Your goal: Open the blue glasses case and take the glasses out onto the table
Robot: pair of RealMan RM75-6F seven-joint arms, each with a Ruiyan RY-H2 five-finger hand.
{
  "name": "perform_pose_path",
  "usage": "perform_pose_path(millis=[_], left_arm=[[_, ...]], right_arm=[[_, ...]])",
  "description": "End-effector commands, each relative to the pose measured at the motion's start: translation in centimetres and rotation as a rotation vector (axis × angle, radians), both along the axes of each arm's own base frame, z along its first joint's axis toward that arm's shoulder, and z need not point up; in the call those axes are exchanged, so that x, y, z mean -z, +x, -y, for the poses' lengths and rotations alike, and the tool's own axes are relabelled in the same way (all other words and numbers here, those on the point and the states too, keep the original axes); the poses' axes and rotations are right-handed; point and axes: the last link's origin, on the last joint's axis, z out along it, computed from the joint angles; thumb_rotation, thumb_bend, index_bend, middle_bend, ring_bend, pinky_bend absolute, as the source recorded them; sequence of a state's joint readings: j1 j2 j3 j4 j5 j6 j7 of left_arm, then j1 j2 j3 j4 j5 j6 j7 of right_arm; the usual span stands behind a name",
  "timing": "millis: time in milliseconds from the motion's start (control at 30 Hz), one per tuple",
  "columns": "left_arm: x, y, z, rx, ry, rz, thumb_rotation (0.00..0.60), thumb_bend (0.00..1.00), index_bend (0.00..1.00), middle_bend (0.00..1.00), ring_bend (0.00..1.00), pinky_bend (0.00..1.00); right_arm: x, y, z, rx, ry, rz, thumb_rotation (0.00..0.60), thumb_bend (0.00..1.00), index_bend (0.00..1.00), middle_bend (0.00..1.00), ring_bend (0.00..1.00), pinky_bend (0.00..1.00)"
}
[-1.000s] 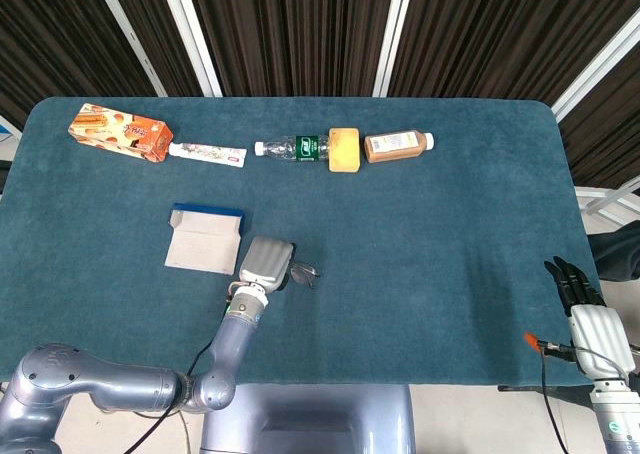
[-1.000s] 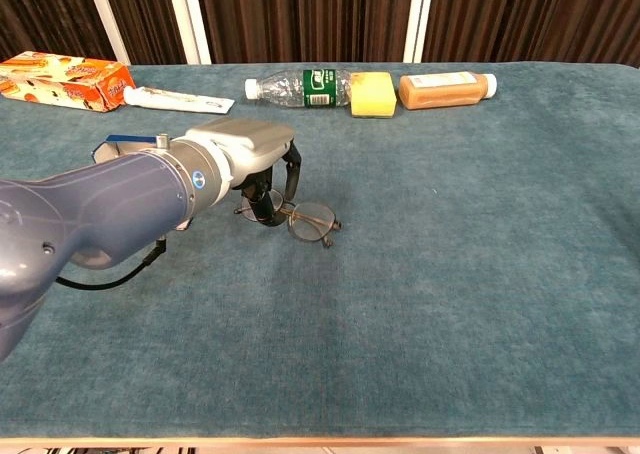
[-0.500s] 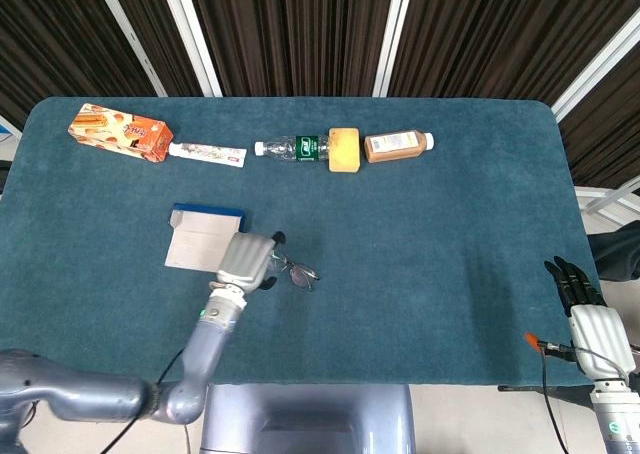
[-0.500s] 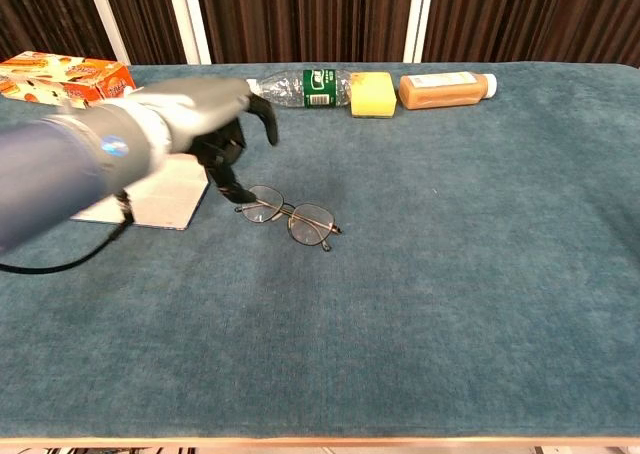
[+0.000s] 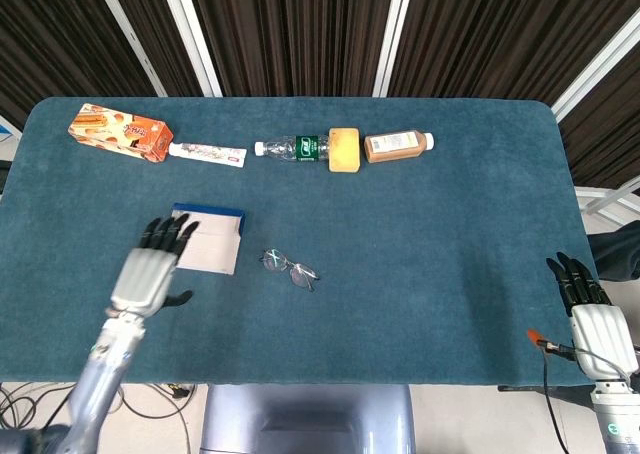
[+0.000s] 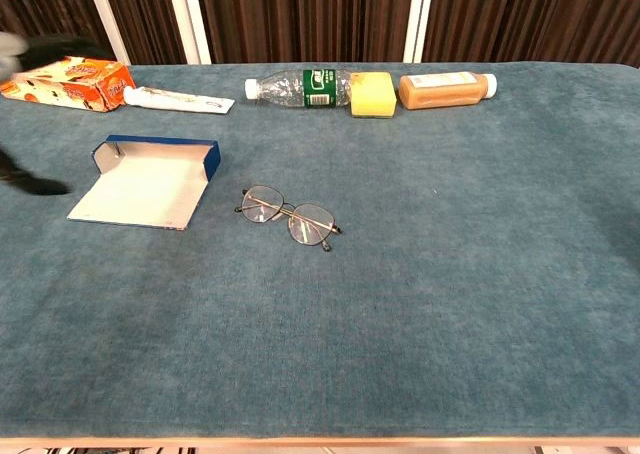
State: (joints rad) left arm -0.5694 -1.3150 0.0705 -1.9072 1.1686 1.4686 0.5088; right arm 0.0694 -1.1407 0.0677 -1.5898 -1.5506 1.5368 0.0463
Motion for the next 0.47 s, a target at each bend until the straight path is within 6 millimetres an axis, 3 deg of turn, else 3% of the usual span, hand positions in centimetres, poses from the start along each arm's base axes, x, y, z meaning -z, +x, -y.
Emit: perform_pose_path(millis=[33,300,467], left_arm=[[-3.3,-4.9,3.3,-0.046,0.111,-0.046,0.6,0.04,0.0,0.0,0.0,0.0],[-6.0,-10.0,6.6,-0.099,0.227,-0.113,0.6,0.04,0.0,0.0,0.0,0.0],[-6.0,-10.6,6.3,-0.116,0.221,-0.084,0.6,0.04,0.0,0.0,0.0,0.0]], right_arm=[[0.2,0.1,-0.1,-0.013,-0.012,-0.017,0.6,0.15,0.0,0.0,0.0,0.21],[0.6,0.0,-0.1,-0.016,-0.009,-0.047,0.6,0.14,0.0,0.0,0.0,0.21],[0.8,0.0,-0.2,-0.015,0.007,-0.068,0.6,0.14,0.0,0.0,0.0,0.21]])
